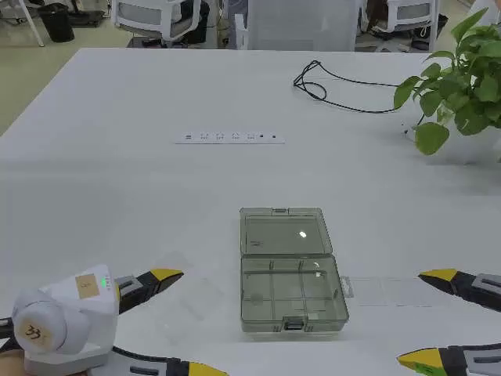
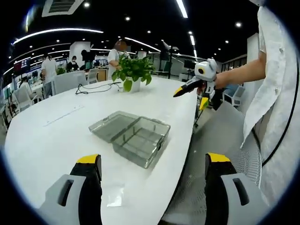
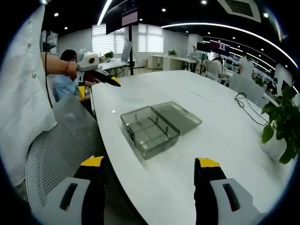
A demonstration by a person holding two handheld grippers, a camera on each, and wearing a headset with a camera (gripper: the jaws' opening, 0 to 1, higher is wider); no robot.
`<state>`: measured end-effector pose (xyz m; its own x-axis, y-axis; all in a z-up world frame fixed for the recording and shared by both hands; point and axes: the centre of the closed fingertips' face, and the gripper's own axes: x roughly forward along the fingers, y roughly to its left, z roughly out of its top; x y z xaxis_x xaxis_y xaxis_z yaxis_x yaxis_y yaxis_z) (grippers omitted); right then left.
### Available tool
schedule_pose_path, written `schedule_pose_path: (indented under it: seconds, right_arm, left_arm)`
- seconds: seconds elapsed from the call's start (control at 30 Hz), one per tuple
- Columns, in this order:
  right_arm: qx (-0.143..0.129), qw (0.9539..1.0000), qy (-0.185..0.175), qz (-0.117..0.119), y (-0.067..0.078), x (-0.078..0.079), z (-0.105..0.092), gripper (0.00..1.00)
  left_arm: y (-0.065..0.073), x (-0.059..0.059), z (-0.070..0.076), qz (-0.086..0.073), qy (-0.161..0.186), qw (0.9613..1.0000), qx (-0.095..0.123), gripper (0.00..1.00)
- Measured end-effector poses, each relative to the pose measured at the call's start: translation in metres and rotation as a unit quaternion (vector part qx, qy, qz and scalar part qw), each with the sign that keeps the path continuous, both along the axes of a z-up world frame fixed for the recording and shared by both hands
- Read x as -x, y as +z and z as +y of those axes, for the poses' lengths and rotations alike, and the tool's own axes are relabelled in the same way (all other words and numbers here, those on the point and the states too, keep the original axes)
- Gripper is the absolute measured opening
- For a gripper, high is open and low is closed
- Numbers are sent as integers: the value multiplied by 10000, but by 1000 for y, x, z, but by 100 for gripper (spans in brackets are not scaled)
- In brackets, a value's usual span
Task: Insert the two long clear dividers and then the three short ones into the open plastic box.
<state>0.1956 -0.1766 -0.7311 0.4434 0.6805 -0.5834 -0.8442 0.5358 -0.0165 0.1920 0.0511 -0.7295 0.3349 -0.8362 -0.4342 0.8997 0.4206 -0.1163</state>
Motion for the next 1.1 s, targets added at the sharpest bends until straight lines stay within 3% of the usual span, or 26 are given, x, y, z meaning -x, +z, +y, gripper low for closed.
schedule_pose_path:
  seconds: [1.1]
  right_arm:
    - [23, 10000, 62, -19, 3, 1, 4, 77]
  left_arm:
    - [0, 2, 6, -19, 17, 10000, -2, 90]
